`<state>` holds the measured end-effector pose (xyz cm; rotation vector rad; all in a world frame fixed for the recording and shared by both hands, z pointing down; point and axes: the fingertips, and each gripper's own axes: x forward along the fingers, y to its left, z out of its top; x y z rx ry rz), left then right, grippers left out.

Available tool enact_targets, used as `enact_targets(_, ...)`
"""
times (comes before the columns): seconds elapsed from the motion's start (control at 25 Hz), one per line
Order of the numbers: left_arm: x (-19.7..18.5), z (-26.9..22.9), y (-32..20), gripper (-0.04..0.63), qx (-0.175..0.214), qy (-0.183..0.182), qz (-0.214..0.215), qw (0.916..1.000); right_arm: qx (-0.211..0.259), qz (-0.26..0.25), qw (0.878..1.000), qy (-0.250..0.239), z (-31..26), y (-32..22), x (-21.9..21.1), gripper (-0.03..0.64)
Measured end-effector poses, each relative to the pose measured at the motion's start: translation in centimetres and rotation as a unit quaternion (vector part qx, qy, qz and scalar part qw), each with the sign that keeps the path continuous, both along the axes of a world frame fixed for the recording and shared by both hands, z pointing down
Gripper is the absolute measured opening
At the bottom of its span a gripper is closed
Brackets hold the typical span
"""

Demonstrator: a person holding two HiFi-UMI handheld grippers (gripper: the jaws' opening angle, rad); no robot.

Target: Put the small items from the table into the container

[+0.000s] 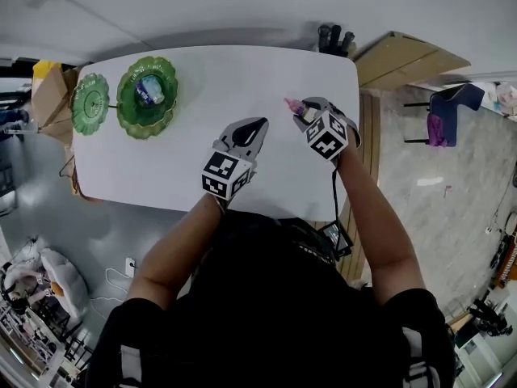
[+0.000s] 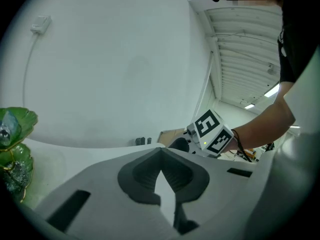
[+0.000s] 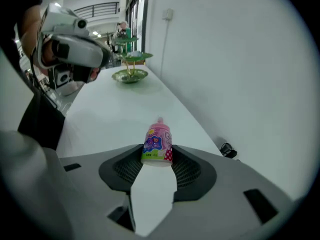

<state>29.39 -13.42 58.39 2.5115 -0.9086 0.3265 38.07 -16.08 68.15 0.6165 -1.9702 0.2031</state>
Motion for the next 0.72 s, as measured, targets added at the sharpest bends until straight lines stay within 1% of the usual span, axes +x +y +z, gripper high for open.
enact_targets(0.08,-0.3,-1.5,0.2,0.008,0.013,0.002,-0.006,0.9999,0.011,0.037,0.998,-0.045,-2.6,0.3,-0.7,0.179)
enact_targets(0.12,-0.4,-2.2,0.4,0.008,0.020,0.004,-0.010,0.9997,0.015,0.060,0.996,-0.071,-4.0,0.6,-1.1,0.179)
enact_targets(0.24,-1.0,-4.7,0.9,0.008,0.041,0.009,-0.024,0.9988,0.033,0.119,0.981,-0.152,-8.4,1.5,-2.2,0.180)
enact_targets(0.32,-1.4,-6.6,1.3,0.008,0.054,0.015,-0.036,0.9978,0.057,0.145,0.967,-0.204,-11.7,2.0,-2.9,0.181)
enact_targets(0.36,-1.6,-7.6,1.6,0.008,0.061,0.019,-0.043,0.9971,0.070,0.160,0.957,-0.233,-13.6,2.4,-3.2,0.179)
enact_targets(0.44,-2.3,-9.6,2.3,0.008,0.073,0.031,-0.060,0.9951,0.097,0.185,0.933,-0.293,-17.8,3.5,-4.1,0.179)
enact_targets(0.48,-2.6,-10.6,2.7,0.008,0.078,0.038,-0.069,0.9939,0.109,0.190,0.923,-0.317,-19.8,4.2,-4.6,0.179)
enact_targets(0.52,-3.0,-11.5,3.0,0.008,0.083,0.043,-0.077,0.9926,0.118,0.190,0.915,-0.335,-21.4,4.9,-5.3,0.179)
enact_targets(0.56,-3.3,-12.2,3.2,0.008,0.088,0.046,-0.084,0.9915,0.125,0.186,0.910,-0.348,-22.7,5.5,-5.9,0.180)
enact_targets(0.6,-3.6,-12.8,3.3,0.008,0.094,0.046,-0.089,0.9905,0.131,0.179,0.908,-0.356,-23.6,5.8,-6.6,0.179)
enact_targets(0.72,-4.5,-14.1,3.6,0.008,0.108,0.043,-0.101,0.9882,0.139,0.162,0.906,-0.366,-24.9,6.1,-7.8,0.179)
